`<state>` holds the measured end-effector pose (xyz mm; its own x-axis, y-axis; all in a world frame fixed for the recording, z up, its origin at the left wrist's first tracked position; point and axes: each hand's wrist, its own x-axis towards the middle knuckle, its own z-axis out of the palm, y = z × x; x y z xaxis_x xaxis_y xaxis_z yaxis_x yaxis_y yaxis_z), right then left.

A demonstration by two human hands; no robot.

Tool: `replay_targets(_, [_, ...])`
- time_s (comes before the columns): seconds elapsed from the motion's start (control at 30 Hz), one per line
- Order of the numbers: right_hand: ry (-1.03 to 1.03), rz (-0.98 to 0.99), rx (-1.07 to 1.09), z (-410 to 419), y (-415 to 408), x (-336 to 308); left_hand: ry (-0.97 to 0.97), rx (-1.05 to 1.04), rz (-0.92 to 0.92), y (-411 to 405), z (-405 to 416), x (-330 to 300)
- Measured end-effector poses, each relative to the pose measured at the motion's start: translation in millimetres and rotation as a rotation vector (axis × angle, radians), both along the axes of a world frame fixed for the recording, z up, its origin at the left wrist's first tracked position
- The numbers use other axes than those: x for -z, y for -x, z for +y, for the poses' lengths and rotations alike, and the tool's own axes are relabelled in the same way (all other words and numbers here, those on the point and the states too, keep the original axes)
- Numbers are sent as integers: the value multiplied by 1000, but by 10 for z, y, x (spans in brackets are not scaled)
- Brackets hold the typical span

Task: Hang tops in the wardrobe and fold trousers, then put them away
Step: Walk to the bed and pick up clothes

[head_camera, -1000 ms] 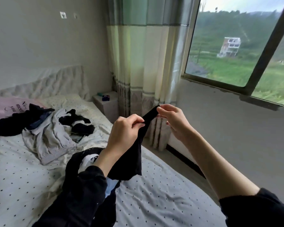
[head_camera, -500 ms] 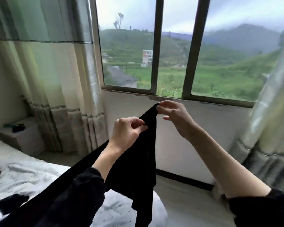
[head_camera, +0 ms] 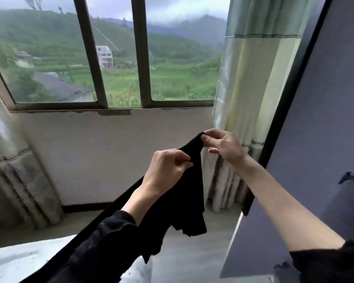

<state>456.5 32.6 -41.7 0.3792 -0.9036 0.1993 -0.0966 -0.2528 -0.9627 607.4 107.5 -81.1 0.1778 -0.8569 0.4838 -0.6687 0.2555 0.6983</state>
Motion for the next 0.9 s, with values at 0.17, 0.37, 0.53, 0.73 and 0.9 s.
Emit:
replay_targets(0.17, [0,44,103,31,843,64,-51,198,138,682,-196,105])
replay_targets(0.37, [-41,151,226,211,1732,270,-154,394,238,1369,-330,368])
replay_targets(0.53, [-82,174,384,285,2224,373,-234,550,275,1897,-460,500])
replay_targets(0.73, [-107,194,653,446,2837,466,-362,776,267,2535,-789,585])
replay_targets(0.9, [-136,209,894,743,3322,552,-555,991,290,3129,-932,656])
